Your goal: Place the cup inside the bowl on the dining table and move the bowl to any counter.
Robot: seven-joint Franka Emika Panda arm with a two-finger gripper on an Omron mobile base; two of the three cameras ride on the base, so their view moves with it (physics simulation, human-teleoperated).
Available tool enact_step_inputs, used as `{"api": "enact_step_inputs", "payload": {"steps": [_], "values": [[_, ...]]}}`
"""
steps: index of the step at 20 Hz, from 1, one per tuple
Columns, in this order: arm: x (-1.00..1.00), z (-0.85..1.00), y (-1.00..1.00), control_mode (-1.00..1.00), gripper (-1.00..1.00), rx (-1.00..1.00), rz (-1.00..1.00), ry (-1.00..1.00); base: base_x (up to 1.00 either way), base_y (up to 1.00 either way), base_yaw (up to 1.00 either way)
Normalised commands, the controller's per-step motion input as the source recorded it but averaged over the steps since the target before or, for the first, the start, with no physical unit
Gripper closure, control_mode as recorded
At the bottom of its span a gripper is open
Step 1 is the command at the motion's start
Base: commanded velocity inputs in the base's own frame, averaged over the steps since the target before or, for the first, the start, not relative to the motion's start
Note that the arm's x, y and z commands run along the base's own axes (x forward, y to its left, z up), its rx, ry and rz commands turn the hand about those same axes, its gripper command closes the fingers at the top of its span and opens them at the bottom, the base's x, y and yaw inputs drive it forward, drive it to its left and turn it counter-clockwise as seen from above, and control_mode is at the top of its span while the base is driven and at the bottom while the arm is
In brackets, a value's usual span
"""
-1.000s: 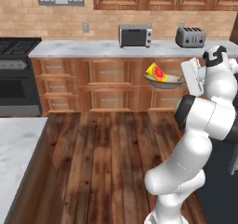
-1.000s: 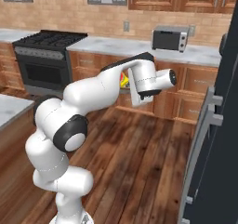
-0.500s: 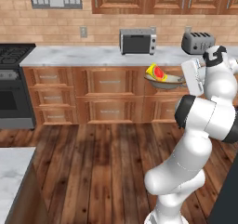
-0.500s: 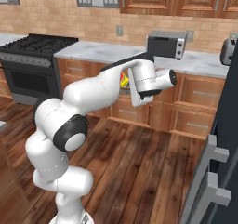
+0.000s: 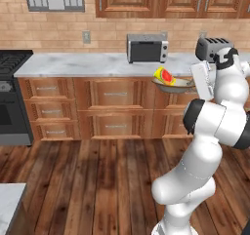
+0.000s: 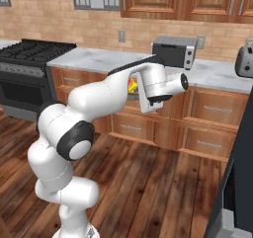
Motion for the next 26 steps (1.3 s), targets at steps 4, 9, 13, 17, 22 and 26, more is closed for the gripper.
{"api": "enact_step_inputs", "payload": {"steps": [4, 9, 13, 17, 22, 26], "values": [[0.0, 0.0, 0.0, 1.0, 1.0, 0.0, 0.0, 0.0, 0.57, 0.02, 0.0], [0.0, 0.0, 0.0, 1.0, 1.0, 0.0, 0.0, 0.0, 0.6, 0.02, 0.0], [0.0, 0.0, 0.0, 1.0, 1.0, 0.0, 0.0, 0.0, 0.73, 0.03, 0.0], [0.0, 0.0, 0.0, 1.0, 1.0, 0.0, 0.0, 0.0, 0.88, 0.02, 0.0], [0.0, 0.0, 0.0, 1.0, 1.0, 0.0, 0.0, 0.0, 0.82, 0.0, 0.0], [0.0, 0.0, 0.0, 1.0, 1.0, 0.0, 0.0, 0.0, 0.54, 0.14, 0.0]]}}
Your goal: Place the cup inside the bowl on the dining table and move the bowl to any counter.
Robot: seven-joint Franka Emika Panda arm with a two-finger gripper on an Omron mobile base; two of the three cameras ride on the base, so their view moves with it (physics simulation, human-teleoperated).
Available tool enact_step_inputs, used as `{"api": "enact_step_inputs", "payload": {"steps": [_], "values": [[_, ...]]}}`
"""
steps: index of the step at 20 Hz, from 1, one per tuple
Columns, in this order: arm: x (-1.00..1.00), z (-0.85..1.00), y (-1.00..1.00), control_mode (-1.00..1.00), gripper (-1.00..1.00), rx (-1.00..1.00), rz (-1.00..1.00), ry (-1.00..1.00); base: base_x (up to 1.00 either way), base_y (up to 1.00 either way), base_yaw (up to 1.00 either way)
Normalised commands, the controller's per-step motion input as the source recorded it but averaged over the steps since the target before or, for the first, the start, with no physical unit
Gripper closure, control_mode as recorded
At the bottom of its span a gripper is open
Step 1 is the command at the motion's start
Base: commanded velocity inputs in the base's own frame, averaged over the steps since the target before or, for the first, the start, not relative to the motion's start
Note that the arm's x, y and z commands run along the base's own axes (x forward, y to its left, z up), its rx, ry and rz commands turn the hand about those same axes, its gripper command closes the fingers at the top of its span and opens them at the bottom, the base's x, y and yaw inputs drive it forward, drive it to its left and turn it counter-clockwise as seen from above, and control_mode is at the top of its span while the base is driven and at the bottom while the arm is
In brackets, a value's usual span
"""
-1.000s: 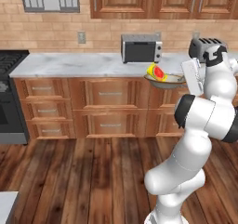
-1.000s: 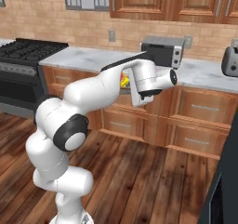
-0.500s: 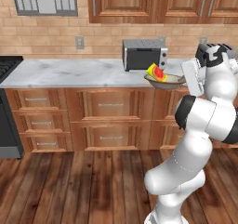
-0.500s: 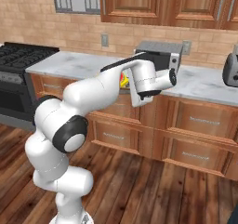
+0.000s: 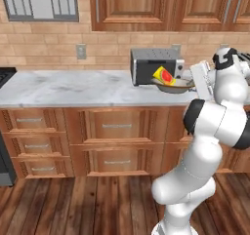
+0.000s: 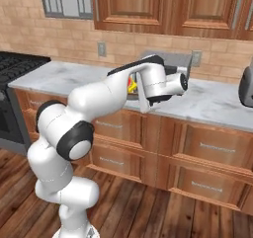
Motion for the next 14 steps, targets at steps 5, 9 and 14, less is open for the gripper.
{"api": "enact_step_inputs", "payload": {"steps": [5, 9, 14], "values": [[0.0, 0.0, 0.0, 1.0, 1.0, 0.0, 0.0, 0.0, 0.28, 0.66, 0.0], [0.0, 0.0, 0.0, 1.0, 1.0, 0.0, 0.0, 0.0, 0.17, 0.79, -0.04], [0.0, 0.0, 0.0, 1.0, 1.0, 0.0, 0.0, 0.0, 0.14, 0.81, -0.07]]}}
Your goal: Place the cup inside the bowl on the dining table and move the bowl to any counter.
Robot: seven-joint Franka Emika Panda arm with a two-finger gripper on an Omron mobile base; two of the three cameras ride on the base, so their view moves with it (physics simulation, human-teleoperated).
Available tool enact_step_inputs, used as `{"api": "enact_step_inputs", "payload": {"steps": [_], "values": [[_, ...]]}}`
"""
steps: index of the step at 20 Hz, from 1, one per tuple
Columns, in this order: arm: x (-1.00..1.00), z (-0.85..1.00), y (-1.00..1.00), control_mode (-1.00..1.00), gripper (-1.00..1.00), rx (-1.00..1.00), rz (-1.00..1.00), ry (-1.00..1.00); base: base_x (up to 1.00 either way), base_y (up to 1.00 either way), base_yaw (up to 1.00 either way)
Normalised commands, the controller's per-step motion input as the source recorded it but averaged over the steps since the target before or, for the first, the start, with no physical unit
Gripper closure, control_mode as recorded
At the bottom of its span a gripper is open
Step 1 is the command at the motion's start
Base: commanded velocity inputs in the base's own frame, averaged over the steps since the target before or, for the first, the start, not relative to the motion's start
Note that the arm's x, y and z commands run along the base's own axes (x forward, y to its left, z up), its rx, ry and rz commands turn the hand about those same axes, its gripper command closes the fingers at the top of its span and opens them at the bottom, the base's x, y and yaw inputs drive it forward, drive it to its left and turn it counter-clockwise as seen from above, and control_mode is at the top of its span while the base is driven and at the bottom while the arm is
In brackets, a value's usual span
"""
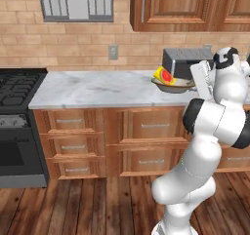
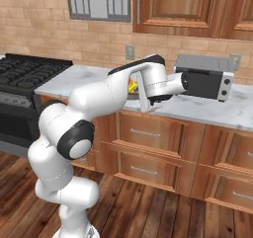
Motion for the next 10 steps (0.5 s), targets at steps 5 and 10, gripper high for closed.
{"api": "enact_step_inputs", "payload": {"steps": [5, 10], "values": [[0.0, 0.0, 0.0, 1.0, 1.0, 0.0, 0.0, 0.0, 0.28, 0.7, -0.08], [0.0, 0.0, 0.0, 1.0, 1.0, 0.0, 0.0, 0.0, 0.49, 0.56, -0.1]]}}
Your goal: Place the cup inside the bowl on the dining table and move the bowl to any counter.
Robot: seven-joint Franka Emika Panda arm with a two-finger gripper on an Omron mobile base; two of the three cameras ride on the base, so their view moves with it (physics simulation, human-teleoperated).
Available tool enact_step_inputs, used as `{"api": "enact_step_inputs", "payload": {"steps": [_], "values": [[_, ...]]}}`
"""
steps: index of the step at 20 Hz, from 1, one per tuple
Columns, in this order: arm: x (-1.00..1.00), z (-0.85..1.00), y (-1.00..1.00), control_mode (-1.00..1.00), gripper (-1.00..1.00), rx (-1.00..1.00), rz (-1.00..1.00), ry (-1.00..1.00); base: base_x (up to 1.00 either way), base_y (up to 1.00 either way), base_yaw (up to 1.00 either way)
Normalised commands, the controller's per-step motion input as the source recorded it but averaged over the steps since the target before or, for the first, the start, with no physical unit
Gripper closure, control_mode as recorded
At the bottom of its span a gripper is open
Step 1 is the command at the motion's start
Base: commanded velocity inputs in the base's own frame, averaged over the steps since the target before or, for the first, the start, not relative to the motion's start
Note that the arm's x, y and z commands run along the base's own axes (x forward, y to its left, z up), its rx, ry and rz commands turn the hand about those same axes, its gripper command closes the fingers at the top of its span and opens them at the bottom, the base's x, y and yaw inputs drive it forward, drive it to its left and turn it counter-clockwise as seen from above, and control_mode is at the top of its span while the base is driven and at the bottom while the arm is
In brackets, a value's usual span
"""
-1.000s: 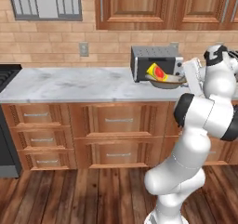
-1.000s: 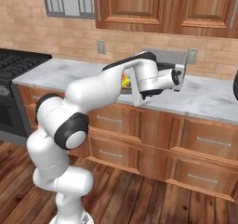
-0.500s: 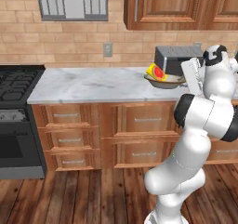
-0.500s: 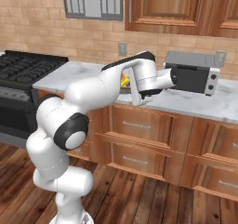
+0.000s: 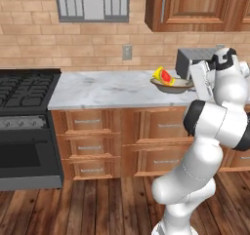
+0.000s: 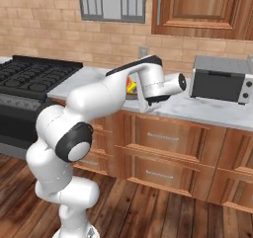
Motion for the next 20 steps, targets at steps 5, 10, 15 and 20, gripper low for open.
{"api": "enact_step_inputs", "payload": {"steps": [5, 10, 15, 20], "values": [[0.0, 0.0, 0.0, 1.0, 1.0, 0.0, 0.0, 0.0, 0.67, 0.46, -0.12], [0.0, 0.0, 0.0, 1.0, 1.0, 0.0, 0.0, 0.0, 0.88, 0.35, -0.13], [0.0, 0.0, 0.0, 1.0, 1.0, 0.0, 0.0, 0.0, 1.0, 0.11, -0.09], [0.0, 0.0, 0.0, 1.0, 1.0, 0.0, 0.0, 0.0, 0.85, 0.13, -0.08]]}}
